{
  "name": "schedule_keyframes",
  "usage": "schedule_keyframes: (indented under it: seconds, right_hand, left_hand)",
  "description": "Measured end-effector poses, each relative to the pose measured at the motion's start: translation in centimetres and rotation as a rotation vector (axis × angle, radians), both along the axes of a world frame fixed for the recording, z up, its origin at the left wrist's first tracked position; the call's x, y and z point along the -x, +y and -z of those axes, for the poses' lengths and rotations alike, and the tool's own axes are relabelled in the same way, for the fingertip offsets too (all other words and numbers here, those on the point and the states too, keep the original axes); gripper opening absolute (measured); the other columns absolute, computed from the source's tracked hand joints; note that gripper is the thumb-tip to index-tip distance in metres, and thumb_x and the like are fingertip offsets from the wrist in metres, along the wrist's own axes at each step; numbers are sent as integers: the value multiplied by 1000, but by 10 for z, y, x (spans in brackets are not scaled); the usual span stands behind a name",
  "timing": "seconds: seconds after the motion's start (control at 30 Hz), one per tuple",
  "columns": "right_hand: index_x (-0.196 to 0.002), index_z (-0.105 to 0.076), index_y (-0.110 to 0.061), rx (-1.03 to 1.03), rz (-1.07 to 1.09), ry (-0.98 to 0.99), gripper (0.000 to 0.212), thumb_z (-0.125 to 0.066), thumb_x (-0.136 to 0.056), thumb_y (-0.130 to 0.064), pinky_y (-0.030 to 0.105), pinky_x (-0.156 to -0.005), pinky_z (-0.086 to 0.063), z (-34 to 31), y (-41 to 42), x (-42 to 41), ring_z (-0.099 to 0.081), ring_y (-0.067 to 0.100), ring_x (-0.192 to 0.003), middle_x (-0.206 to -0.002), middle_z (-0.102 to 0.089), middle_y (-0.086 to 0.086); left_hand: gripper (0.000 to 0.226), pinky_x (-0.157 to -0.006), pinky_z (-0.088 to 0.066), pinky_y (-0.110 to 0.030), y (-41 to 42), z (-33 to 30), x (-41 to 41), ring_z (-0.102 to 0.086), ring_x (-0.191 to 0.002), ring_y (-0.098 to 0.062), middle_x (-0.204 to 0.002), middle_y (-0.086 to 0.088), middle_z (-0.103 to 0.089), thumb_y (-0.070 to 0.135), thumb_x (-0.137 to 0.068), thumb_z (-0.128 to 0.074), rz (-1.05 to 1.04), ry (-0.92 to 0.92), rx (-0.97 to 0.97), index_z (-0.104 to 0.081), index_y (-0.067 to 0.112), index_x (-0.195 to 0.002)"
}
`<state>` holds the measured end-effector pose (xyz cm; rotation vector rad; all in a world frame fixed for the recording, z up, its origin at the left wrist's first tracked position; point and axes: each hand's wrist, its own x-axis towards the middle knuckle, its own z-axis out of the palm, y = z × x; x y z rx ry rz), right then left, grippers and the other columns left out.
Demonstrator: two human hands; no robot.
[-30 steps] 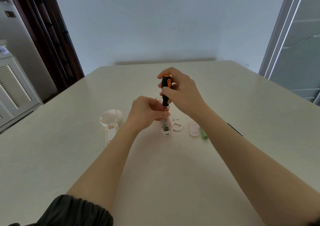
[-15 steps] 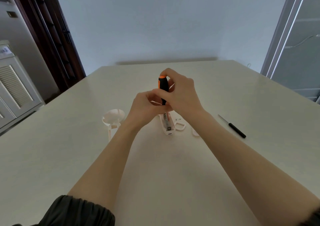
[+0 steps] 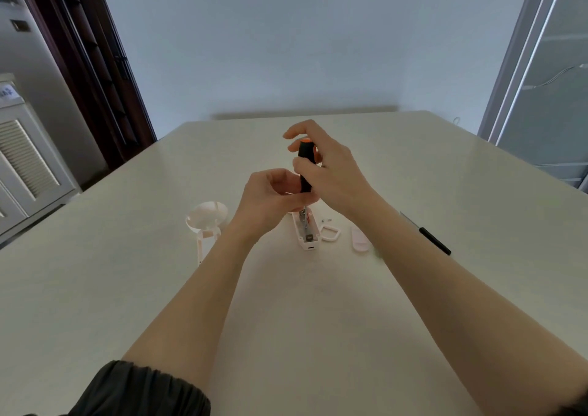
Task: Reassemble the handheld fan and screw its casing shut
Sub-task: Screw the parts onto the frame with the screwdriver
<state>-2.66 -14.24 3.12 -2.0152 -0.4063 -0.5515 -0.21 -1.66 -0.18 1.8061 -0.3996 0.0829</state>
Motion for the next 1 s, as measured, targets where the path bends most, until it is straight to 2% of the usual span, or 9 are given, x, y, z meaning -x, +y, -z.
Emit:
schedule_keyframes:
  seconds: [0.13,0.2,0.27,0.37,0.47,0.57,0.77,0.93,1.0]
  right_hand:
    - [-106,-60,-19,43,-11,-21,27,-49,-85,-5,25,-73,-49,0,-3,1,-60,17,-80,-90,-64,4]
    - [-105,-61,-15,60,17,-76,23,-54,-86,-6,19,-73,-45,2,-2,1,-59,17,-79,-84,-62,-1]
    - [-103,-63,-14,72,45,-122,21,-58,-85,-7,10,-74,-41,3,-1,1,-56,9,-78,-82,-57,-9]
    - [-100,-64,-15,68,89,-144,19,-62,-82,-9,5,-73,-37,4,0,0,-52,2,-76,-80,-54,-14]
    - [-95,-65,-18,35,126,-138,17,-67,-79,-15,11,-69,-42,4,1,-3,-53,5,-72,-82,-59,-7]
    - [-94,-65,-18,24,164,-148,19,-72,-77,-20,16,-69,-44,6,2,-4,-52,9,-70,-85,-62,3]
    - [-95,-65,-21,9,188,-127,16,-68,-81,-30,18,-71,-44,6,5,-3,-55,13,-75,-88,-62,4]
    - [-107,-67,-18,-64,88,-6,24,-56,-87,-15,28,-72,-52,-3,-1,0,-60,12,-87,-96,-64,-7]
    - [-112,-65,-20,-75,58,5,30,-54,-86,-10,24,-74,-51,-3,-3,1,-60,9,-88,-98,-65,-8]
  left_hand:
    - [11,-80,-59,-37,2,-2,1,-72,-82,-24,-86,-10,-74,4,-75,-74,29,9,10,-71,5,-86]
    - [10,-81,-59,-38,1,-1,1,-72,-82,-25,-85,-11,-75,3,-76,-73,21,0,-3,-72,7,-85]
    - [12,-83,-58,-38,1,-1,2,-72,-81,-24,-84,-9,-75,3,-75,-71,8,-15,-25,-73,10,-84]
    - [15,-82,-57,-34,1,-1,3,-72,-77,-16,-79,1,-75,6,-75,-73,-1,-30,-51,-73,19,-80]
    - [21,-78,-57,-30,0,-2,4,-70,-77,-12,-82,6,-72,16,-69,-80,-29,-84,-63,-71,21,-88]
    - [39,-75,-59,-37,-2,-3,6,-70,-75,-17,-88,2,-68,20,-62,-84,-70,-115,-46,-63,15,-95]
    - [36,-76,-58,-39,-1,-1,2,-71,-72,-17,-73,4,-66,12,-62,-84,-133,-128,-39,-59,9,-87]
    - [29,-75,-59,-36,0,1,-1,-72,-71,-14,-79,2,-69,6,-67,-81,-110,-81,-30,-55,14,-78]
    - [28,-76,-58,-35,0,2,-2,-72,-74,-15,-81,1,-71,4,-69,-80,-102,-75,-29,-55,13,-80]
